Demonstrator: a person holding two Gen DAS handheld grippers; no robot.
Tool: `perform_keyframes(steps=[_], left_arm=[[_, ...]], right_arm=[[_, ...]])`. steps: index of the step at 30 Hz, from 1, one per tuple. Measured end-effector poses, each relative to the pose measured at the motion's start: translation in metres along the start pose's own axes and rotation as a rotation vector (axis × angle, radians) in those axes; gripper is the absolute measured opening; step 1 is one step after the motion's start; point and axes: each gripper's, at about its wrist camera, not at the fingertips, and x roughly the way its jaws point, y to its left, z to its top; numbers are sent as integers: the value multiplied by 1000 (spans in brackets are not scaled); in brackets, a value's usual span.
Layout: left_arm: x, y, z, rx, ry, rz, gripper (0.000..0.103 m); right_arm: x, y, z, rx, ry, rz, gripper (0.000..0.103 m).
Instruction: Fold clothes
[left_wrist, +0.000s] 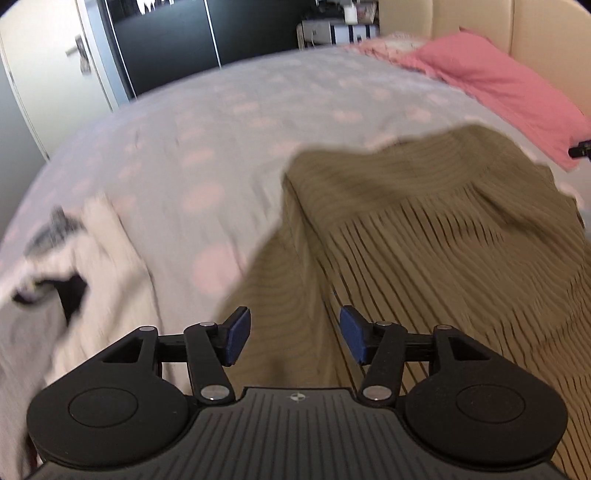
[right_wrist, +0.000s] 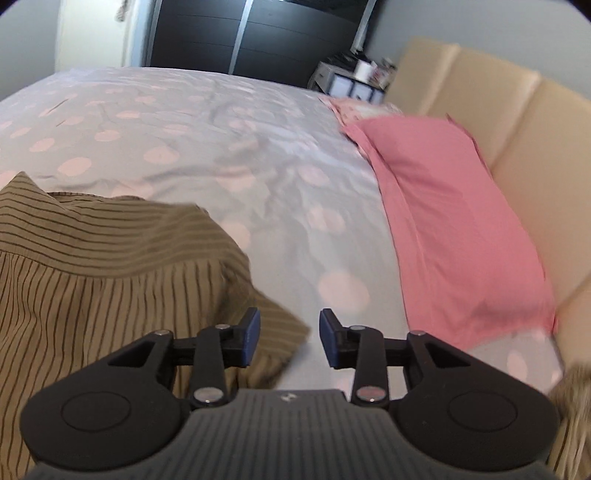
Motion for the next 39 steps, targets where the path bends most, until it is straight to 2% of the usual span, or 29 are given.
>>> perform_keyframes(steps=[3, 7, 11, 12, 15, 18, 21, 23, 24, 25, 27, 30, 33, 39], left_arm=[[14, -12, -19, 18, 84, -6, 52], [28, -10, -35, -10, 137, 12, 49], [36, 3, -36, -83, 168, -6, 24], [37, 5, -36, -94, 170, -11, 16], [38, 13, -33, -114, 169, -21, 2], [32, 25, -27, -141, 150, -26, 0], [16, 51, -13, -204, 97, -12, 0], [5, 74, -4, -253, 55, 32, 0], [0, 86, 0, -279, 34, 61, 0], [-3, 100, 2, -308, 18, 91, 0], [-3, 127, 3, -373, 2, 144, 0], [1, 157, 1, -449, -5, 210, 0], [10, 173, -1, -480, -4, 260, 0], [23, 185, -2, -491, 12, 281, 0]], right_arm=[[9, -16, -14, 80, 64, 23, 39], [21, -24, -23, 135, 103, 64, 39], [38, -31, -19, 234, 110, 115, 39], [44, -32, -17, 262, 115, 124, 39], [63, -34, -13, 338, 131, 143, 44], [83, -34, -13, 392, 151, 150, 45], [100, -35, -15, 466, 174, 170, 45], [108, -34, -14, 494, 183, 173, 42], [111, -33, -14, 503, 182, 175, 36], [114, -32, -14, 512, 180, 177, 20], [115, -32, -9, 504, 160, 151, 5], [113, -32, -1, 482, 125, 102, 3], [109, -38, 7, 474, 74, 37, 3], [103, -72, 18, 492, -31, -174, 3]])
